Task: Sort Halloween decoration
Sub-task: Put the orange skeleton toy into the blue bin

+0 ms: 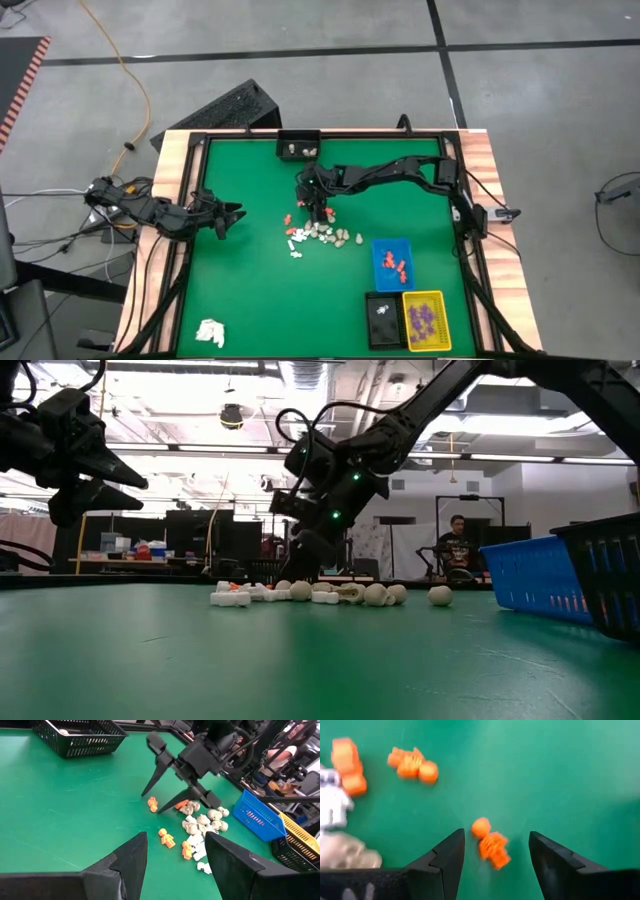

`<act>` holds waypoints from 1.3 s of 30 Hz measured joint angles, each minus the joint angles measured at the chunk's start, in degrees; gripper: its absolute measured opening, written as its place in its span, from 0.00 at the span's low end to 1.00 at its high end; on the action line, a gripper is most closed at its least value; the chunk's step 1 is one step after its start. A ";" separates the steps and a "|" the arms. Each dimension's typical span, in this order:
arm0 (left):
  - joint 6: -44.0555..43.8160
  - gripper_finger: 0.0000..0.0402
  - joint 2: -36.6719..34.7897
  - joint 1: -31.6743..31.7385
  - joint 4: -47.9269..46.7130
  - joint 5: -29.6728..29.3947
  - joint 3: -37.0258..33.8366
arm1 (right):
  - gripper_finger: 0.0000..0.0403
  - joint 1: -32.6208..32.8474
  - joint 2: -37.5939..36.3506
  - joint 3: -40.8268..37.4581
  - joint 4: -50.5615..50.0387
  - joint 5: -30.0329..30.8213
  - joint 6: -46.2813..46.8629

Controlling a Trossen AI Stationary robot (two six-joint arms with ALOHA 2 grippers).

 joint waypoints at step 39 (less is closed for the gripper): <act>-2.56 0.47 0.00 0.02 0.04 1.15 0.00 | 0.04 0.54 -10.68 0.31 -9.85 1.88 8.04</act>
